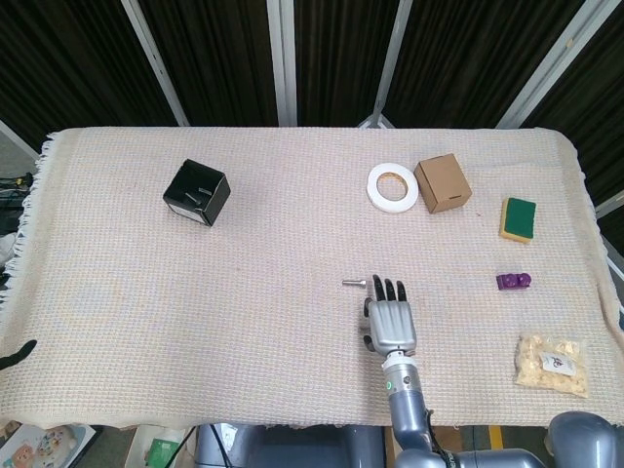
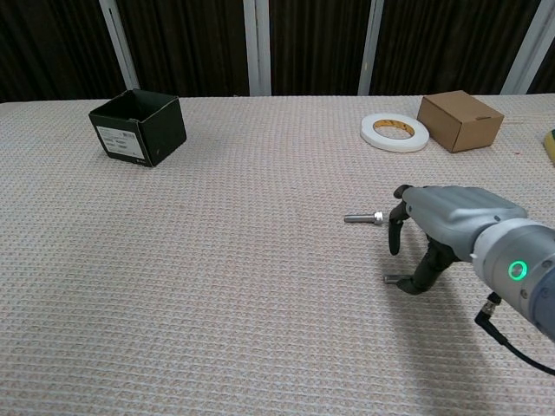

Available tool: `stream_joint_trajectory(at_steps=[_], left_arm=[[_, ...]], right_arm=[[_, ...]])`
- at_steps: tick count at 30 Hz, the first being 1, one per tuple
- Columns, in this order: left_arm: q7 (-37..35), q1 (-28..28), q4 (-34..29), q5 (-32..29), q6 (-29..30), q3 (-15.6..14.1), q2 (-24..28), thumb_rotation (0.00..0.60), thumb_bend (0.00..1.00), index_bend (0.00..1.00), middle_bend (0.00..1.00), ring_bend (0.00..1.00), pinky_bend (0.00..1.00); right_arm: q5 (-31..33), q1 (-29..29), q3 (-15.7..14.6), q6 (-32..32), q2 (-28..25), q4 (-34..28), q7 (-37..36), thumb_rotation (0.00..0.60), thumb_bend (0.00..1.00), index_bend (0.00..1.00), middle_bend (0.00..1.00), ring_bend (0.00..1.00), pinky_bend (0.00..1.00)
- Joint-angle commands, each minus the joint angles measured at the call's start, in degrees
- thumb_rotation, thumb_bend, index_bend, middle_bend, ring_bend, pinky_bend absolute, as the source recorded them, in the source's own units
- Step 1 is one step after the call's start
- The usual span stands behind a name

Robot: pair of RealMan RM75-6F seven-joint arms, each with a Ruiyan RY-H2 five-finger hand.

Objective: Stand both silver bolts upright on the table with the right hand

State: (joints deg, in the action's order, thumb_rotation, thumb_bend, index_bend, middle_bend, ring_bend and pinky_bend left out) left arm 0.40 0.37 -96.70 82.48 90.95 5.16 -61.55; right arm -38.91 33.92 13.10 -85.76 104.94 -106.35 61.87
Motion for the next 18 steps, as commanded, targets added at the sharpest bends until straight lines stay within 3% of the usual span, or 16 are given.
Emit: stream_joint_trajectory(at_steps=[1,18], left_arm=[[-0.08,-0.04,0.03,-0.04,-0.09,0.01,0.04,0.600,0.15,0.16,0.09,0.00,0.06],[-0.59,-0.01,0.16,-0.16,0.04,0.09,0.17,0.600,0.15,0.16,0.09,0.00,0.06]], right_arm=[[0.03,0.41,-0.05,-0.25,0.65,0.58,0.05,0.600,0.26,0.49,0.00,0.00,0.00],[0.92,1.17,-0.05,-0.85,1.85,2.62,-0.20,0.600,0.29,0.52,0.00,0.00,0.00]])
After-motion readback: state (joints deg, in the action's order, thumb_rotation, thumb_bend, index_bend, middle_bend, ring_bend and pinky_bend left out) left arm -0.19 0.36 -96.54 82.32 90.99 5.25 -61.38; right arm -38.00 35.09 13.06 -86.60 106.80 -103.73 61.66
